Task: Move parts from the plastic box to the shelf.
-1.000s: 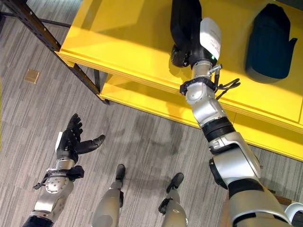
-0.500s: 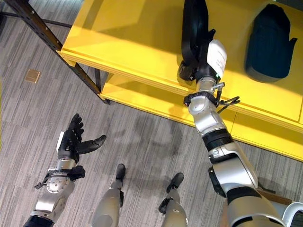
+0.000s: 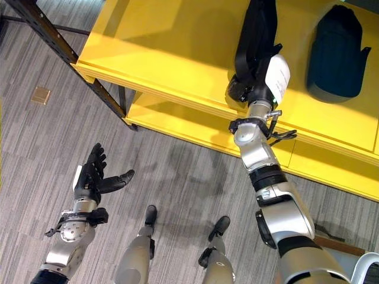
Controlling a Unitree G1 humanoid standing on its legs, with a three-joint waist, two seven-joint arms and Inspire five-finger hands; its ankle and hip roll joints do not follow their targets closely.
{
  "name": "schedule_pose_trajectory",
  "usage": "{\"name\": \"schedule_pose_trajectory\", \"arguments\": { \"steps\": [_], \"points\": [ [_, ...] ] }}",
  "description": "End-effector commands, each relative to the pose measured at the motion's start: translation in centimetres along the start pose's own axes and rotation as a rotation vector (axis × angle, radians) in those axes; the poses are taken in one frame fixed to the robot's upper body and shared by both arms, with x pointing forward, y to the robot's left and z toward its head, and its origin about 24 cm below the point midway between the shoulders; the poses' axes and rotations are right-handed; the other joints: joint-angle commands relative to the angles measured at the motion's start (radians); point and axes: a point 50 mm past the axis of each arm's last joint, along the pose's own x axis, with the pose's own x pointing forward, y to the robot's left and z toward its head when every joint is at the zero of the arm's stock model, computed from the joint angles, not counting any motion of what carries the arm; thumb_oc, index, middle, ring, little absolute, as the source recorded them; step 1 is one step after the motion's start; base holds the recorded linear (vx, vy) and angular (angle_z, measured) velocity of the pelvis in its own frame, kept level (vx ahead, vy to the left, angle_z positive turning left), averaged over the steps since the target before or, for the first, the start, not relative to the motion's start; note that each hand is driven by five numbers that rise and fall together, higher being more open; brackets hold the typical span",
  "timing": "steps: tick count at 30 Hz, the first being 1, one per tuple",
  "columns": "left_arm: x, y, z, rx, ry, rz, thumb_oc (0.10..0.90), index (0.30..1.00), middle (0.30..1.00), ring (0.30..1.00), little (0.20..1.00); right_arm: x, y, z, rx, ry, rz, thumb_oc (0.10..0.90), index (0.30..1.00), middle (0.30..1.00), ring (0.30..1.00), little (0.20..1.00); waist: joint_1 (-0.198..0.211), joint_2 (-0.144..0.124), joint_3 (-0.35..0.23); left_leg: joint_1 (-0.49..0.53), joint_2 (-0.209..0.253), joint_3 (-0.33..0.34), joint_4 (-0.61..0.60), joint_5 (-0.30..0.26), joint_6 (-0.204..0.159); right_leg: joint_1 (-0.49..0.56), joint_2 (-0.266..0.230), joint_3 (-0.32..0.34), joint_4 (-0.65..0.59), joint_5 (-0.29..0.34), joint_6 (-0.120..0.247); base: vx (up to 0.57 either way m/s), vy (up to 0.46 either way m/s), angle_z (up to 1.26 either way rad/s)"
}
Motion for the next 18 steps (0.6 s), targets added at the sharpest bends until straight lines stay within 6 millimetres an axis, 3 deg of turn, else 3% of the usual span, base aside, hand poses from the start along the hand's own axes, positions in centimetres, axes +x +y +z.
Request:
{"name": "schedule_pose_trajectory", "arguments": {
  "steps": [1, 18],
  "points": [
    [0.4, -0.7, 3.7, 0.0, -0.202, -0.039, 0.9, 1.0, 1.0, 1.0, 1.0, 2.8, -3.5, 4.5, 0.1, -0.162, -0.184, 0.4, 0.3, 0.3, 0.3, 0.3, 0.005, 0.02, -0.018, -0.01, -0.047, 0.049, -0.091, 0.075, 0.071, 0.159, -0.064, -0.011, 0.007, 0.005, 0.144, 0.0, 0.0, 0.0],
    [0.2, -0.1, 3.6, -0.001, -0.2, -0.04, 0.9, 1.0, 1.0, 1.0, 1.0, 3.4, -3.9, 6.5, -0.006, -0.283, -0.123, 0.4, 0.3, 0.3, 0.3, 0.3, 0.021, 0.006, -0.019, -0.009, -0.05, 0.04, -0.098, 0.077, 0.072, 0.166, -0.059, -0.021, 0.005, 0.004, 0.146, 0.0, 0.0, 0.01]
  ]
}}
